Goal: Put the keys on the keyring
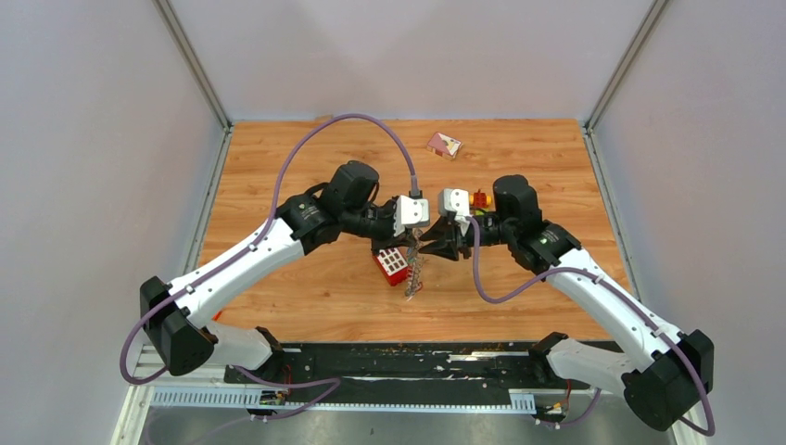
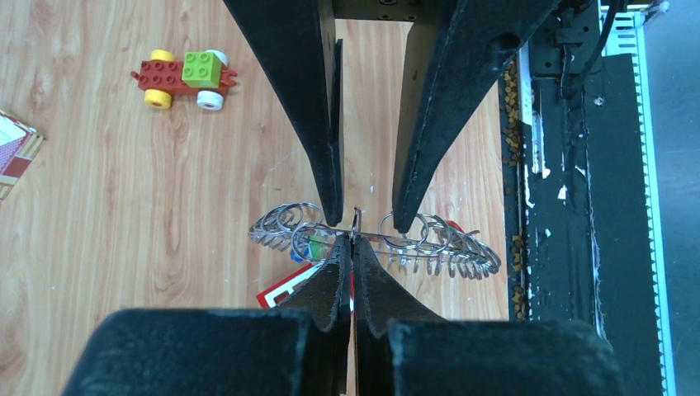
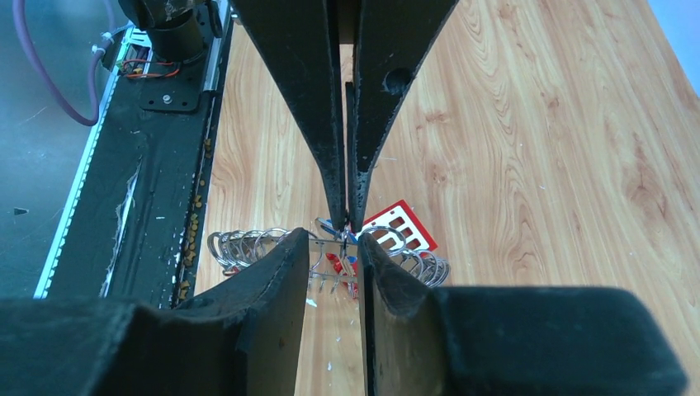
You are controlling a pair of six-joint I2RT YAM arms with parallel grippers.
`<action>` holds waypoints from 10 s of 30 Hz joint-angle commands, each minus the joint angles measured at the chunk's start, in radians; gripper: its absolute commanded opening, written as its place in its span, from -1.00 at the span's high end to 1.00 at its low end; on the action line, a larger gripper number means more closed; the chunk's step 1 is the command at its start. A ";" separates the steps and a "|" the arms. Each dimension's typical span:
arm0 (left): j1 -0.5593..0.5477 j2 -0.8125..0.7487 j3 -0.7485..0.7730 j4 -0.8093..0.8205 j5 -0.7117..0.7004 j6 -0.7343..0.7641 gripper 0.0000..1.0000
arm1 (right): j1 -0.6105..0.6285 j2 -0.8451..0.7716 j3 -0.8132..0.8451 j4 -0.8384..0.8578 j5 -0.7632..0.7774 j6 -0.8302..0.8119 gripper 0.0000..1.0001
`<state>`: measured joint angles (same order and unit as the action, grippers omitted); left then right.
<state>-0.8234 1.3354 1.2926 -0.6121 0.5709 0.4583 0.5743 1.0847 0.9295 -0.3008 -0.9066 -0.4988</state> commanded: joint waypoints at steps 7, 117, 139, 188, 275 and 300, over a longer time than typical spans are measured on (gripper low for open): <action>-0.002 -0.057 -0.004 0.071 0.037 -0.032 1.00 | -0.005 0.015 0.002 0.047 0.012 0.000 0.65; 0.007 -0.072 -0.031 0.011 -0.090 0.015 1.00 | -0.033 0.020 -0.015 0.142 -0.103 0.039 0.14; 0.001 -0.077 -0.044 0.061 -0.036 -0.045 1.00 | 0.012 0.083 -0.021 0.189 -0.084 0.076 0.50; 0.111 -0.113 -0.198 0.274 0.263 0.071 0.60 | -0.033 -0.010 0.046 0.185 -0.172 0.154 1.00; -0.068 -0.014 0.114 -0.105 -0.149 0.016 1.00 | -0.022 0.041 -0.024 0.189 -0.146 0.094 0.36; -0.068 -0.068 0.058 -0.052 -0.132 0.010 1.00 | -0.022 0.072 -0.027 0.210 -0.124 0.109 0.87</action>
<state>-0.8875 1.3220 1.3479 -0.7307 0.4107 0.4782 0.5472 1.1610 0.8970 -0.1345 -1.0241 -0.3935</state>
